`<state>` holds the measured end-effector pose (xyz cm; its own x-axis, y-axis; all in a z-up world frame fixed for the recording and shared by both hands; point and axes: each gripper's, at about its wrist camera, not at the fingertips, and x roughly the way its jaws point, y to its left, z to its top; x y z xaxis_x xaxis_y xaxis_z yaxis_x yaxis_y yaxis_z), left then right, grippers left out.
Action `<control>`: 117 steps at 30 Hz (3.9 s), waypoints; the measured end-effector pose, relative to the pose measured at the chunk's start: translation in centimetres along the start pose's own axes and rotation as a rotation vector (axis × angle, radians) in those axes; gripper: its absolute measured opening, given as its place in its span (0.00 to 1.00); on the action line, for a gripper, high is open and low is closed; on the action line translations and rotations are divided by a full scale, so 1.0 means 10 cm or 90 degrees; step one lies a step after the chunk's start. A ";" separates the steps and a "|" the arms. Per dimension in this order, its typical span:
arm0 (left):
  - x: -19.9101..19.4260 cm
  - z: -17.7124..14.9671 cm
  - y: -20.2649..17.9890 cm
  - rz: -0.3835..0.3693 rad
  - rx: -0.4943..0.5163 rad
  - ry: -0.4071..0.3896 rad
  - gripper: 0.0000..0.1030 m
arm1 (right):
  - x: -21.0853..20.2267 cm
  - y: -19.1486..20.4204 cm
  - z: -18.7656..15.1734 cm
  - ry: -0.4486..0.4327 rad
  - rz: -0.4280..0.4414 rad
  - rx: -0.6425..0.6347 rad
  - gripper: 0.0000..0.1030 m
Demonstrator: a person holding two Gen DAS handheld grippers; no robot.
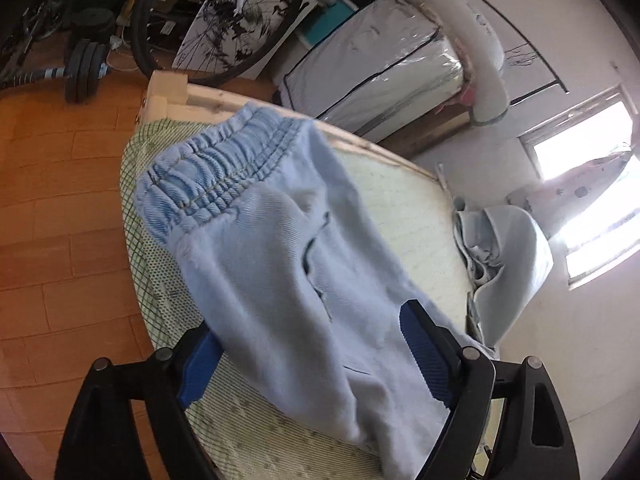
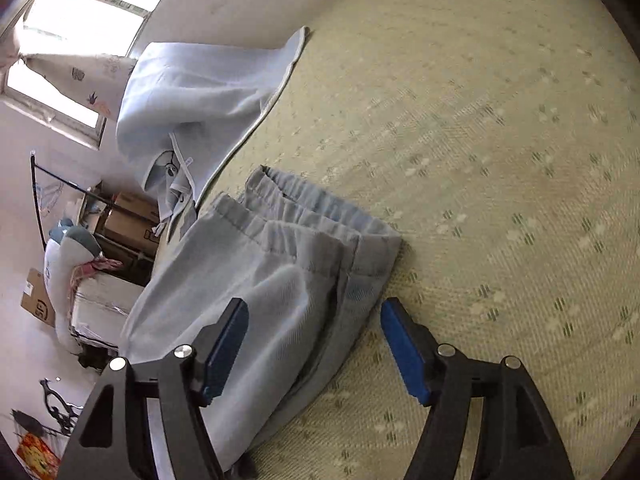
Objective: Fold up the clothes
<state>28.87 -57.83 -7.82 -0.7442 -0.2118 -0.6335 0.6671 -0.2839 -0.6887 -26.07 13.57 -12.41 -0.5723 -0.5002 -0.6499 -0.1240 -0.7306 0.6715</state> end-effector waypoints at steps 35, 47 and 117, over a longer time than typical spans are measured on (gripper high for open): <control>0.39 -0.97 -1.91 -0.169 0.255 0.133 0.85 | 0.23 0.66 -0.06 -0.083 -0.189 -0.235 0.18; 0.15 -0.83 -2.01 -0.236 0.235 0.144 0.85 | -0.40 2.91 -1.17 -0.151 0.012 -0.600 0.18; 0.56 -2.55 -2.66 -0.122 0.734 0.240 0.85 | 0.47 1.60 -2.27 0.306 0.109 -0.347 0.63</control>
<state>7.81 -27.62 -2.09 -0.6423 0.1535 -0.7509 -0.0151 -0.9821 -0.1878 -12.40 -11.06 -12.78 -0.1149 -0.6845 -0.7199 0.4266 -0.6885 0.5865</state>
